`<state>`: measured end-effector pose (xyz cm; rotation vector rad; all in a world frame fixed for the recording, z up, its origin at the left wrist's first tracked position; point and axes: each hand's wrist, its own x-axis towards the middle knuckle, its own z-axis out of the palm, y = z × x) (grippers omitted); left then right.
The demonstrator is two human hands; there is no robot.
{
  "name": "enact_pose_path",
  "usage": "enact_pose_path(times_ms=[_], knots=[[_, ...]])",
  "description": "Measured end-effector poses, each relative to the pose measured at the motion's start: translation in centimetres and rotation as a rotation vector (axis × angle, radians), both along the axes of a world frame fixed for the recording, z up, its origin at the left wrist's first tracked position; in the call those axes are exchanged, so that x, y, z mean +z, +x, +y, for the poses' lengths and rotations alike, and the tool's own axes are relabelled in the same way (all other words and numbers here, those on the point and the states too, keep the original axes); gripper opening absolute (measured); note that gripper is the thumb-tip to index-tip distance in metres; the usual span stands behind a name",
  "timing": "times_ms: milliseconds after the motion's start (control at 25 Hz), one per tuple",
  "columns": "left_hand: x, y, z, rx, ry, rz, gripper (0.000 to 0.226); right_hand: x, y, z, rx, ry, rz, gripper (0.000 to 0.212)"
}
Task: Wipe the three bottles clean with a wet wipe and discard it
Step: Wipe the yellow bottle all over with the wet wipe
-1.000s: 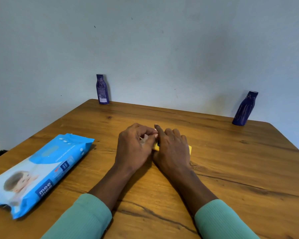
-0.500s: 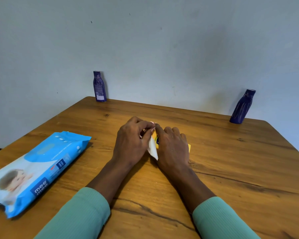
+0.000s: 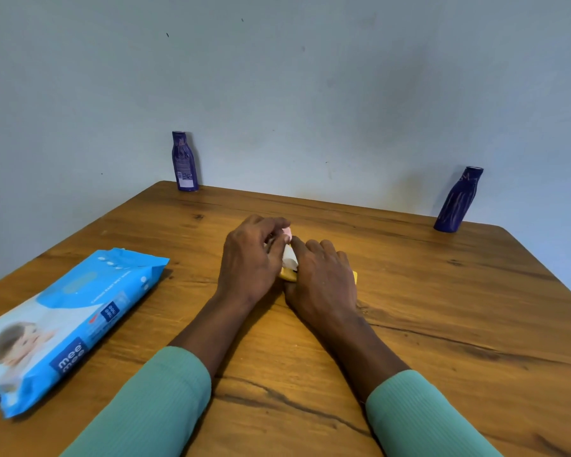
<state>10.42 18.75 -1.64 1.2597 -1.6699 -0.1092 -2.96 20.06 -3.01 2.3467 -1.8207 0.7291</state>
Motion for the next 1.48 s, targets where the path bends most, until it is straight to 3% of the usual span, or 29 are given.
enact_pose_path(times_ms=[120,280,360,440,560,800,960,1040,1280,1480], knots=[[-0.1,0.0,0.2,0.047,0.018,-0.005,0.023,0.0,0.3,0.1,-0.003,0.012,0.035,0.07],[-0.7,-0.9,2.9,-0.132,0.005,-0.11,0.037,0.0,-0.4,0.0,-0.051,0.013,-0.01,0.042],[-0.7,-0.3,3.1,-0.188,0.056,-0.123,0.046,0.0,-0.7,-0.2,-0.059,0.011,-0.019,0.047],[-0.4,0.4,2.1,-0.108,0.082,-0.125,0.042,0.1,-0.4,-0.1,-0.027,0.023,-0.003,0.063],[0.4,1.3,0.5,0.05,0.105,-0.043,0.028,0.1,-0.1,-0.1,-0.012,-0.006,0.027,0.068],[-1.1,0.1,2.7,-0.051,0.068,-0.015,0.027,0.0,-0.8,-0.1,-0.075,0.0,-0.02,0.072],[-0.2,0.1,1.3,0.085,0.015,0.161,0.018,-0.4,0.4,0.1,-0.083,-0.103,-0.032,0.06],[-0.2,0.0,0.9,0.11,-0.01,0.16,0.016,-0.7,1.0,0.2,-0.097,-0.155,-0.036,0.058],[-1.3,0.7,1.7,0.011,0.135,0.24,0.017,-0.9,0.0,-0.4,-0.18,-0.203,-0.099,0.069],[-0.4,0.5,1.2,0.019,0.09,0.38,0.015,-0.8,0.5,-0.1,-0.066,-0.242,-0.035,0.062]])
